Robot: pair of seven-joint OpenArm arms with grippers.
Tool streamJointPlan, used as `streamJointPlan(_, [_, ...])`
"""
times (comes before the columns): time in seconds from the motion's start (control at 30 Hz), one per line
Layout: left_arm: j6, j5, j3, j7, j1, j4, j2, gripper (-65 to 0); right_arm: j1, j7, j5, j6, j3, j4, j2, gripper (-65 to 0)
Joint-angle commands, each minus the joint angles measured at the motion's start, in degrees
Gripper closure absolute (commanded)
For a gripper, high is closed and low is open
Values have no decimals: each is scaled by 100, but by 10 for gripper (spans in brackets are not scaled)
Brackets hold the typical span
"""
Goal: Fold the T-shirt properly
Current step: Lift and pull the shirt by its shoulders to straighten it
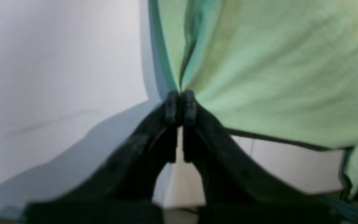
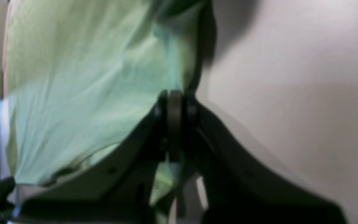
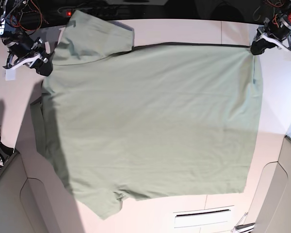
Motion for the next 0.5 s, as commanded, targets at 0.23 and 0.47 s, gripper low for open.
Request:
streamJointPlan(0.23, [-216, -350, -280, 98, 682, 850, -68, 0, -702, -83, 118, 44, 92, 1283, 111, 0])
streamJointPlan(0.47, [-219, -433, -723, 179, 1095, 1558, -70, 0, -1364, -284, 125, 46, 181, 2122, 114, 0])
